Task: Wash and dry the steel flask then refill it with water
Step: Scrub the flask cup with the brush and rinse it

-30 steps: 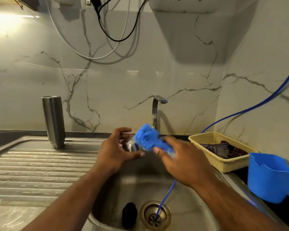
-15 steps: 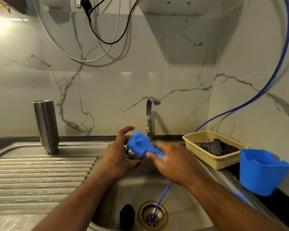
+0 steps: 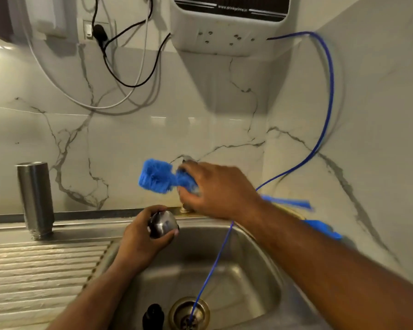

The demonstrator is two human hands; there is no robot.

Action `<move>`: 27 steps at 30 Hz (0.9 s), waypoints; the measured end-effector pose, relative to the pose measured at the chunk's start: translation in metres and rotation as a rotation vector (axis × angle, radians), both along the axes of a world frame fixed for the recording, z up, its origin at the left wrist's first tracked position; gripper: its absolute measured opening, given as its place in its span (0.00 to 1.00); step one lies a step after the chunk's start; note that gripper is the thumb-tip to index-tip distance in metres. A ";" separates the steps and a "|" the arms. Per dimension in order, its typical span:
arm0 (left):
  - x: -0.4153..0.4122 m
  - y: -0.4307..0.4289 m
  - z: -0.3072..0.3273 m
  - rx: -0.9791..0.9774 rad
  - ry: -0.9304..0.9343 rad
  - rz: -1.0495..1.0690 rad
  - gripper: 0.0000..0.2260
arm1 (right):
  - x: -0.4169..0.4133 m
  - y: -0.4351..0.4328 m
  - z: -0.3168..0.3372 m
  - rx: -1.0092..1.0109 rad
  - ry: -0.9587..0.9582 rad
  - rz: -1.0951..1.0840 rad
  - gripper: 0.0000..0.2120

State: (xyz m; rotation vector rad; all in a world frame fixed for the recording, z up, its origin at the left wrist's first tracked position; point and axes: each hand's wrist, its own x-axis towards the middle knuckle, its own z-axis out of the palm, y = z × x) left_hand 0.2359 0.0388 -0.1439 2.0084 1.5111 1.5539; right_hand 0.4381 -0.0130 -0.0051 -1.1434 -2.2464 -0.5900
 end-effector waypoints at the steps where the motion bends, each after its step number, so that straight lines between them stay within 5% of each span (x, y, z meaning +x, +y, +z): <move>1: 0.007 -0.003 0.005 -0.017 -0.019 -0.005 0.27 | 0.010 0.000 0.017 0.013 -0.087 -0.017 0.20; 6: 0.059 -0.010 0.026 0.003 0.014 -0.109 0.27 | 0.084 -0.011 0.085 0.161 -0.706 -0.323 0.17; 10: 0.113 -0.014 0.035 0.010 -0.003 -0.201 0.25 | 0.146 -0.026 0.098 0.123 -0.947 -0.530 0.13; 20: 0.132 -0.011 -0.024 -0.111 0.221 -0.288 0.27 | 0.211 -0.008 0.033 -0.088 -1.004 -0.634 0.16; 27: 0.127 -0.005 -0.029 -0.133 0.198 -0.280 0.26 | 0.212 0.009 -0.004 -0.213 -1.040 -0.606 0.25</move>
